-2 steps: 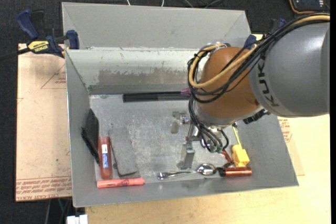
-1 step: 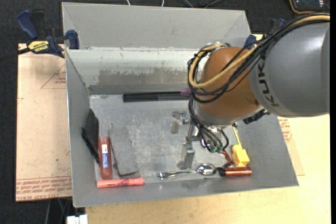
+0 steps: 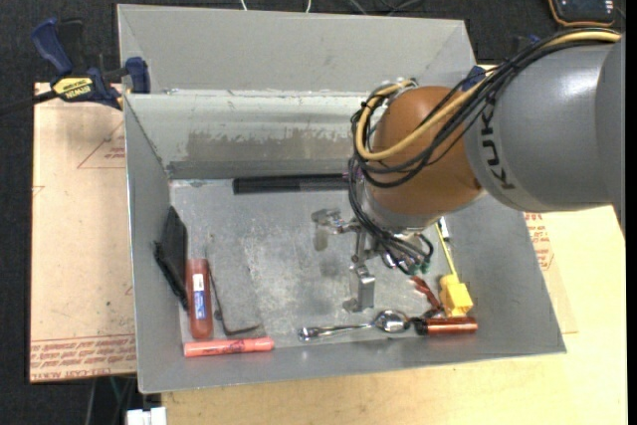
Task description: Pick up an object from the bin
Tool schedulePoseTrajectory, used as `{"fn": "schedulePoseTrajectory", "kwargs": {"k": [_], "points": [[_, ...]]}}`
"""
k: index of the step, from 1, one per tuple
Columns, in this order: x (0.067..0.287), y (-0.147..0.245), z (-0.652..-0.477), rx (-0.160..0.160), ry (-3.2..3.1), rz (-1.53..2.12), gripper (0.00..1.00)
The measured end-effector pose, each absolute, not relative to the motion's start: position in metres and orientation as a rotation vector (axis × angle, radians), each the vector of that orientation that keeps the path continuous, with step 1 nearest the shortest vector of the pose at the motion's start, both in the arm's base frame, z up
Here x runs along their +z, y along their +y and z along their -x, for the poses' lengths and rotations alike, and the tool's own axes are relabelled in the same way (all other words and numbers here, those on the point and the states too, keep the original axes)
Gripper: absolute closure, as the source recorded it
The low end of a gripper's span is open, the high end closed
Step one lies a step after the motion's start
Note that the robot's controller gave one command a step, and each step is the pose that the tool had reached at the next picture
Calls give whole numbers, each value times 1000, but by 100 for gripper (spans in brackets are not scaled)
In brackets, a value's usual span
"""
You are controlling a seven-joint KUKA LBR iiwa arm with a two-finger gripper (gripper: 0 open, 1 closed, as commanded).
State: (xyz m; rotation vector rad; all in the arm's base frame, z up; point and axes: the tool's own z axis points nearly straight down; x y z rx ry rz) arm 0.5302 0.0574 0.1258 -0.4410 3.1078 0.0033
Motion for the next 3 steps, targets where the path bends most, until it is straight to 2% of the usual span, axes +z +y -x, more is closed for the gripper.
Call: {"fn": "schedulePoseTrajectory", "kwargs": {"k": [1, 2, 3], "points": [[104, 45, -485, 3, 3144, 80, 0], [106, 43, -486, 4, 3141, 18, 0], [173, -3, -482, 3, 3141, -23, 0]]}}
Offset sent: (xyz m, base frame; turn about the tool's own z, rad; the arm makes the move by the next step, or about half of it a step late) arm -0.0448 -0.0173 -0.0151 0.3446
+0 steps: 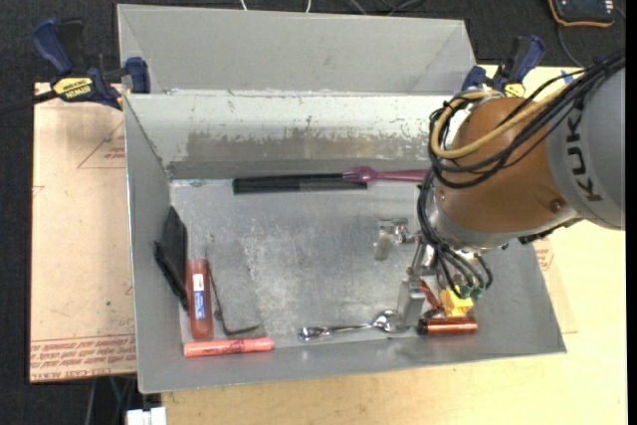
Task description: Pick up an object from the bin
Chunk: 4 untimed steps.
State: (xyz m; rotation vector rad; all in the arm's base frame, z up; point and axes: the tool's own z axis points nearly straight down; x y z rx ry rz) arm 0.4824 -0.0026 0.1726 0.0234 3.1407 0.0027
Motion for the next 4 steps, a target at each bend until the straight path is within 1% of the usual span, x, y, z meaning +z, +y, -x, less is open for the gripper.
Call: {"fn": "schedulePoseTrajectory", "kwargs": {"k": [1, 2, 3, 4], "points": [[93, -6, -487, 7, 3151, -206, 0], [136, -69, -532, 7, 3109, -416, 0], [73, 12, -485, 8, 3083, -672, 0], [94, -56, -549, -2, 3078, -490, 0]]}}
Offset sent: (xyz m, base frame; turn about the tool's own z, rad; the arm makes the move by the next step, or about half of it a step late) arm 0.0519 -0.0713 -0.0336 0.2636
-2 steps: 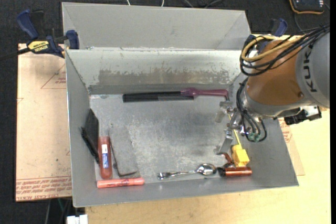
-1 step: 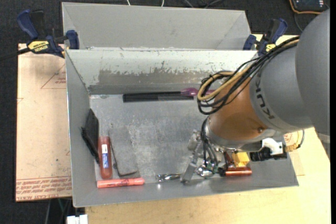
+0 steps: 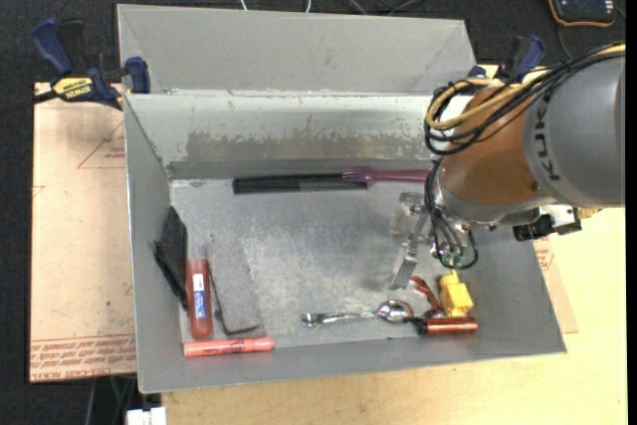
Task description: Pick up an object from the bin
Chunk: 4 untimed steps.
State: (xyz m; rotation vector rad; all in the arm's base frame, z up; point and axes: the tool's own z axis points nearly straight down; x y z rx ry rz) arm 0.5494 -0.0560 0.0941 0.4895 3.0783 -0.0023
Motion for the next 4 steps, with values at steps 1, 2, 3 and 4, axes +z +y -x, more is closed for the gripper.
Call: {"fn": "schedulePoseTrajectory", "kwargs": {"k": [1, 2, 3, 4], "points": [[69, -25, -484, 13, 3064, -801, 0], [70, -63, -516, 4, 3026, -753, 0], [70, -114, -483, 13, 2962, -1095, 100], [70, -114, -483, 13, 2962, -1095, 100]]}}
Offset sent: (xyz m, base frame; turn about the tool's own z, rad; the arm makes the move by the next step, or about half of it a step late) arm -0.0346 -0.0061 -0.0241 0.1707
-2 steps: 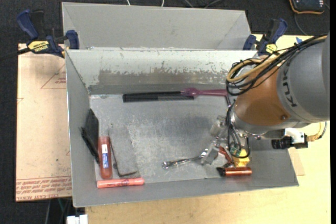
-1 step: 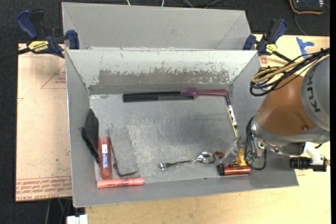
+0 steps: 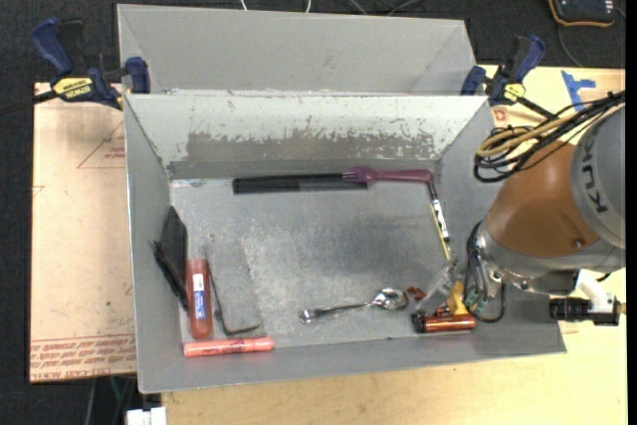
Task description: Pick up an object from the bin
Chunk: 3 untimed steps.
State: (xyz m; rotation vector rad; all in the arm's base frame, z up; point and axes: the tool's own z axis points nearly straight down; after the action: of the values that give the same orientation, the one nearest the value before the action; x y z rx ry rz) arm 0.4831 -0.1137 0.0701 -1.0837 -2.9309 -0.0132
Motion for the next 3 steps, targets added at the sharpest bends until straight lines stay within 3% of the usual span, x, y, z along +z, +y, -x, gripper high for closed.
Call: {"fn": "schedulePoseTrajectory", "kwargs": {"k": [1, 2, 3], "points": [[71, -74, -506, -13, -2984, 944, 100], [71, -68, -508, -14, -2990, 926, 100], [100, -48, -556, -15, -2879, 1238, 100]]}}
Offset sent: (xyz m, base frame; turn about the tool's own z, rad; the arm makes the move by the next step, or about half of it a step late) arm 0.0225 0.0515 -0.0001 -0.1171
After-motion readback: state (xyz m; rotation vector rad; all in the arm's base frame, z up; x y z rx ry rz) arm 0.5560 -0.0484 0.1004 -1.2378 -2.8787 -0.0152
